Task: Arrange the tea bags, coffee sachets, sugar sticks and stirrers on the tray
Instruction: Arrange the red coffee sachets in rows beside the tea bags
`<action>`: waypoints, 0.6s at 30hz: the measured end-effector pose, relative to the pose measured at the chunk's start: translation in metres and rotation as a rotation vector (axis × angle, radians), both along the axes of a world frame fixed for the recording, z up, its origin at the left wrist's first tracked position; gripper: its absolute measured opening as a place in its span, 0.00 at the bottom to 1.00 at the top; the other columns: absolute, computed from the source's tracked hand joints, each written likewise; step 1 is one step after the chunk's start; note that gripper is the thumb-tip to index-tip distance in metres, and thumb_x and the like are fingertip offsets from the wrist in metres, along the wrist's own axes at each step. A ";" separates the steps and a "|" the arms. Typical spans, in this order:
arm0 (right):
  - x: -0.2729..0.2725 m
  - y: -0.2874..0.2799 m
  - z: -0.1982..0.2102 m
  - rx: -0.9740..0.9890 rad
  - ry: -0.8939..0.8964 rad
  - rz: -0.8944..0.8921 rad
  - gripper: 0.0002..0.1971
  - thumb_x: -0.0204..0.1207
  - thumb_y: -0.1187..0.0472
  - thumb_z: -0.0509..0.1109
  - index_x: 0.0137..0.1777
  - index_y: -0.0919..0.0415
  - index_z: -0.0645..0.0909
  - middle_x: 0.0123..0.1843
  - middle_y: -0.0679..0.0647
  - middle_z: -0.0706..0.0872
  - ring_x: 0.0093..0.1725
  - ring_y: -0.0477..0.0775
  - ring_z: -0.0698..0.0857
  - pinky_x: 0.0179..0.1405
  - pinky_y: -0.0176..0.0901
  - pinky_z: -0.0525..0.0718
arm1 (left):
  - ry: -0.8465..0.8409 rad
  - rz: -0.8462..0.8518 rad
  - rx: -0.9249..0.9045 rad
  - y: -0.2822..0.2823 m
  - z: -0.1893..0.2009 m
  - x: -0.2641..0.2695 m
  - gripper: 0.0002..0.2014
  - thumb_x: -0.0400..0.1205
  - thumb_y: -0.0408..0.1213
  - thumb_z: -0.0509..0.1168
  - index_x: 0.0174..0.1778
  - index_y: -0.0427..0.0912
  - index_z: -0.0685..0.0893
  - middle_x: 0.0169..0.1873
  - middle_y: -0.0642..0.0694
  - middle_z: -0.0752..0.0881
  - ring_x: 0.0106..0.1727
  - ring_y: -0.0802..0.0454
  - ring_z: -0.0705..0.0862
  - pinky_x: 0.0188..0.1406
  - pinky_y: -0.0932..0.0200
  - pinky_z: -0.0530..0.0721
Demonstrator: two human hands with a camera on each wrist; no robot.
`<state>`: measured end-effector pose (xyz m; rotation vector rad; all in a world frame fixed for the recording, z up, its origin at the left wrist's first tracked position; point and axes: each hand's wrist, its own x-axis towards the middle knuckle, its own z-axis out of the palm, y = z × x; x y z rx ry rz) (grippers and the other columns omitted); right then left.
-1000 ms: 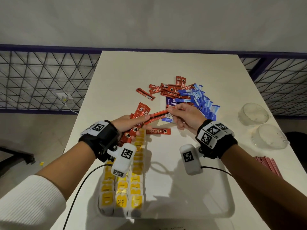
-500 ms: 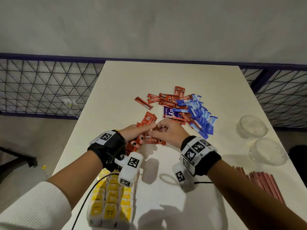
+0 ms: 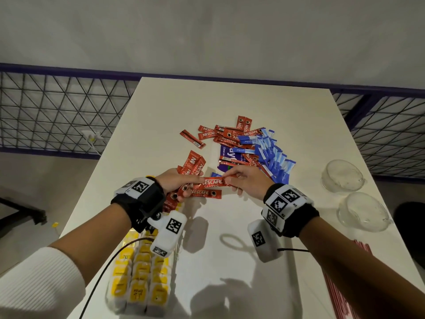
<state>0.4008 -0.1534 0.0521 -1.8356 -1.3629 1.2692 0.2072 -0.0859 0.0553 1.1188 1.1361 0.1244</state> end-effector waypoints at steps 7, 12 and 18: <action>-0.002 0.000 -0.007 -0.056 0.338 -0.162 0.07 0.75 0.70 0.69 0.52 0.68 0.81 0.35 0.56 0.85 0.27 0.43 0.82 0.31 0.33 0.82 | 0.053 0.039 0.056 0.006 -0.006 -0.005 0.12 0.75 0.41 0.72 0.41 0.34 0.82 0.15 0.47 0.76 0.13 0.56 0.70 0.12 0.67 0.69; -0.007 0.000 -0.011 -0.104 0.522 -0.309 0.00 0.74 0.71 0.69 0.42 0.68 0.81 0.34 0.61 0.85 0.24 0.45 0.83 0.27 0.32 0.83 | 0.073 0.070 0.109 0.006 -0.011 -0.009 0.11 0.75 0.40 0.72 0.40 0.35 0.80 0.15 0.47 0.76 0.13 0.55 0.70 0.14 0.66 0.71; -0.009 -0.009 -0.028 -0.176 0.495 -0.472 0.05 0.76 0.73 0.67 0.49 0.75 0.81 0.34 0.63 0.83 0.22 0.46 0.83 0.27 0.33 0.85 | 0.143 0.116 0.124 0.010 -0.012 -0.020 0.11 0.74 0.42 0.74 0.39 0.40 0.80 0.15 0.48 0.78 0.13 0.56 0.72 0.13 0.67 0.72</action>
